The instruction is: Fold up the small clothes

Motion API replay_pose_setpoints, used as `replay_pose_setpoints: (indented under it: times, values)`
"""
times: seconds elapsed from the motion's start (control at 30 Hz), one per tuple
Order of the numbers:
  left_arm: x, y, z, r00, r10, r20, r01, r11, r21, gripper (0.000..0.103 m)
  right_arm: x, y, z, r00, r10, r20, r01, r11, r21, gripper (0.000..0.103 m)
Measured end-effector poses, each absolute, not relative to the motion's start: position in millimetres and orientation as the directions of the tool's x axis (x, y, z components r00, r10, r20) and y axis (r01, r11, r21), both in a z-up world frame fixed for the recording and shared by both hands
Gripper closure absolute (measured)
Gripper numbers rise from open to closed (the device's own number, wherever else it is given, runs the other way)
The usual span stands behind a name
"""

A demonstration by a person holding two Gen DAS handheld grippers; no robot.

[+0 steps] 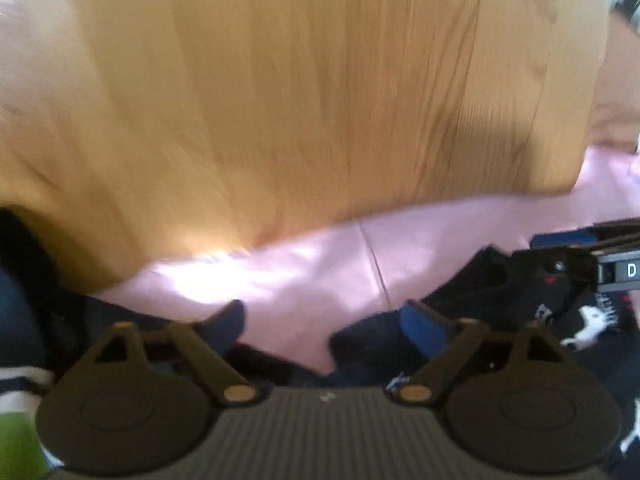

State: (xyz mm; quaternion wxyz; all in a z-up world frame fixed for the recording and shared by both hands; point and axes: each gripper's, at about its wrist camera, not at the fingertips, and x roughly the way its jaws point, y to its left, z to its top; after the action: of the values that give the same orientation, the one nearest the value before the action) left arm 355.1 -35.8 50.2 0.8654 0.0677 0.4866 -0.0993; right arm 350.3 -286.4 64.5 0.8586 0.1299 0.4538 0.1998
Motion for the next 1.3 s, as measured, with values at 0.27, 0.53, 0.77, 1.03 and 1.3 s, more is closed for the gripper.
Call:
replay_pose_setpoints:
  times: [0.27, 0.53, 0.77, 1.03, 1.3]
  values:
    - [352, -44, 39, 0.521, -0.181, -0.834, 0.231, 0.971, -0.067, 0.096, 344, -273, 51, 0.470, 0.525, -0.710, -0.323, 0.851, 0.415, 0.087]
    - [251, -33, 128, 0.696, -0.276, -0.663, 0.304, 0.950, -0.075, 0.096, 262, -281, 141, 0.601, 0.595, -0.533, -0.426, 0.803, 0.416, 0.088]
    - [78, -6, 154, 0.772, -0.331, -0.542, 0.361, 0.931, -0.054, 0.096, 115, -280, 183, 0.571, 0.699, -0.429, -0.598, 0.713, 0.366, 0.088]
    - [-30, 18, 93, 0.610, -0.392, -0.689, 0.388, 0.906, -0.172, 0.084, 2, -278, 89, 0.446, 0.655, -0.610, -0.521, 0.744, 0.418, 0.083]
    - [-4, 57, 130, 0.741, -0.384, -0.551, 0.274, 0.922, -0.275, 0.072, -15, -305, 123, 0.608, 0.658, -0.444, -0.447, 0.746, 0.494, 0.074]
